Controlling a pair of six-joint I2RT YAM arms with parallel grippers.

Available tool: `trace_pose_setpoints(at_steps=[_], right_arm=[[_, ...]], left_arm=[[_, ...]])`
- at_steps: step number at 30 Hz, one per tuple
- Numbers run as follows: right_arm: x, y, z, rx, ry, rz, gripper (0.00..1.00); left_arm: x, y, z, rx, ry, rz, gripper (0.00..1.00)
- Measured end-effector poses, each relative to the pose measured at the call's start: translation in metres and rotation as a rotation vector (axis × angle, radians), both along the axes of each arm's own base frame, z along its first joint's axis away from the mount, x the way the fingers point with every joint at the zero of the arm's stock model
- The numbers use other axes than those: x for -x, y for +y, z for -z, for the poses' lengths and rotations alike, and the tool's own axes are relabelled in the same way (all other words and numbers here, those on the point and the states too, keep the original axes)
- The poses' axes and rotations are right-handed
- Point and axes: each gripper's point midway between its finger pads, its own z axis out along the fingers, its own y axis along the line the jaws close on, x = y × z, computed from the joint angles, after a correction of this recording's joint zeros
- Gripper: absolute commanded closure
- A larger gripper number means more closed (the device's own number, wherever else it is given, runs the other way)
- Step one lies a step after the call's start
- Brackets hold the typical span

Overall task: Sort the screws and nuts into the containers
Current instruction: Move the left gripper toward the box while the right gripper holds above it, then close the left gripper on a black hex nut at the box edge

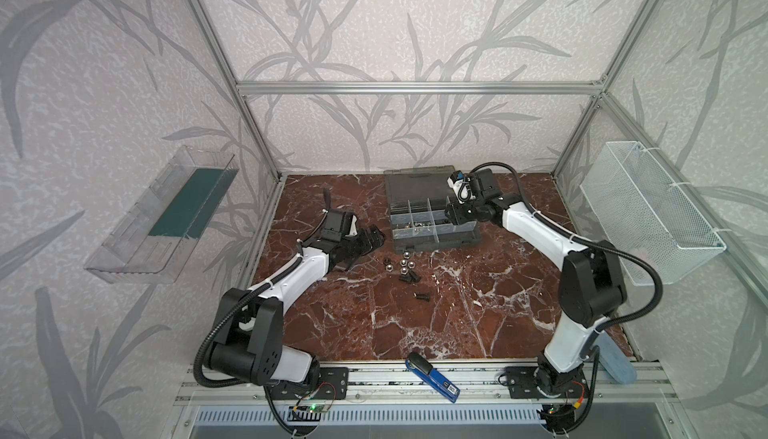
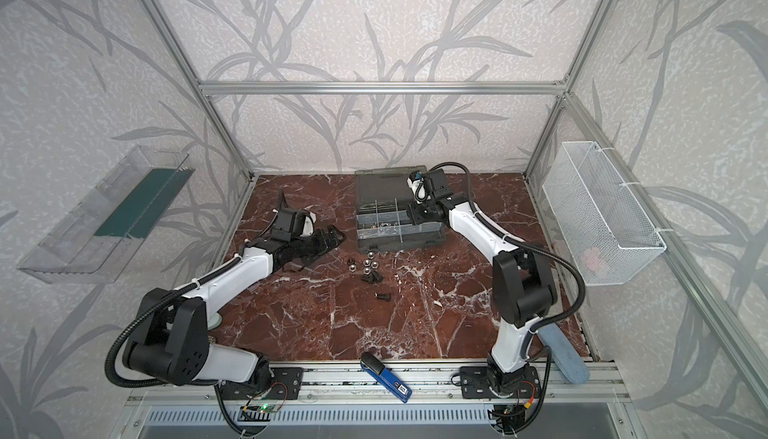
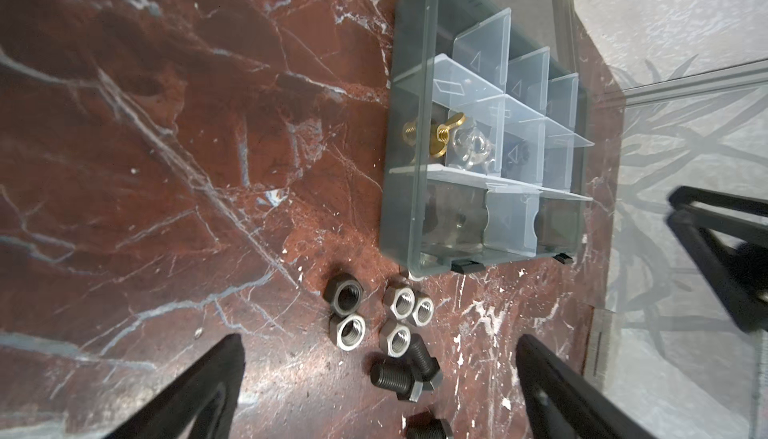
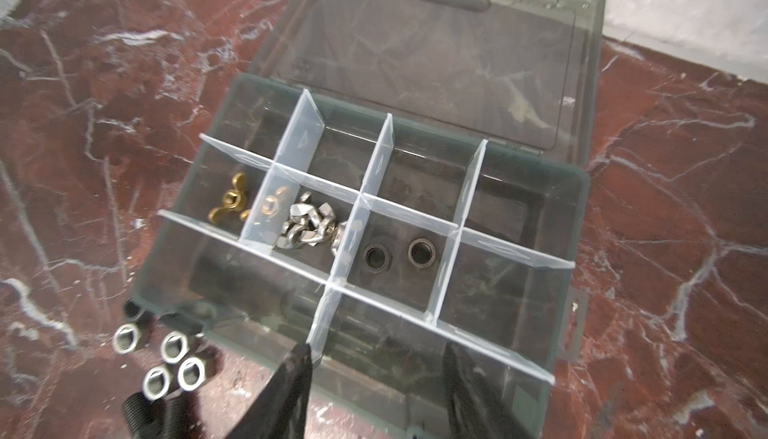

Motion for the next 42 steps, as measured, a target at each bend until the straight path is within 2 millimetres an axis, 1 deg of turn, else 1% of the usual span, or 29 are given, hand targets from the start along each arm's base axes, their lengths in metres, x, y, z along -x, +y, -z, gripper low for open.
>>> trace_pose_setpoints(at_steps=[2,5,9,15,18,21,24,26,33,36,39,42], right_arm=[[0.012,-0.002,-0.012,-0.028,-0.015,0.001,0.47],[0.030,-0.007,-0.017,-0.058,-0.010,0.005,0.47],[0.048,-0.010,-0.009,-0.081,0.025,0.013,0.47],[0.065,-0.014,0.012,-0.092,0.087,0.028,0.47],[0.068,-0.015,0.018,-0.096,0.103,0.033,0.47],[0.069,-0.014,0.022,-0.103,0.110,0.037,0.47],[0.070,-0.014,0.023,-0.106,0.114,0.041,0.47],[0.069,-0.014,0.022,-0.110,0.112,0.042,0.47],[0.069,-0.014,0.022,-0.113,0.111,0.042,0.47],[0.068,-0.013,0.021,-0.115,0.106,0.042,0.47],[0.067,-0.013,0.020,-0.120,0.100,0.042,0.47],[0.067,-0.012,0.020,-0.121,0.100,0.042,0.47]], left_arm=[[-0.004,-0.008,0.008,-0.049,0.024,0.023,0.00],[-0.004,-0.020,0.025,-0.134,0.074,0.060,0.01],[0.000,-0.026,0.040,-0.241,0.117,0.103,0.01],[0.006,-0.019,0.045,-0.390,0.127,0.152,0.00],[0.009,-0.013,0.055,-0.441,0.147,0.175,0.00],[0.012,-0.010,0.071,-0.480,0.179,0.202,0.01],[0.013,-0.006,0.083,-0.514,0.209,0.223,0.05],[0.011,-0.006,0.085,-0.525,0.212,0.229,0.06],[0.001,-0.016,0.077,-0.535,0.179,0.244,0.11],[0.002,-0.020,0.083,-0.543,0.191,0.258,0.15],[0.007,-0.023,0.091,-0.554,0.215,0.276,0.19],[0.010,-0.027,0.094,-0.567,0.218,0.288,0.22]])
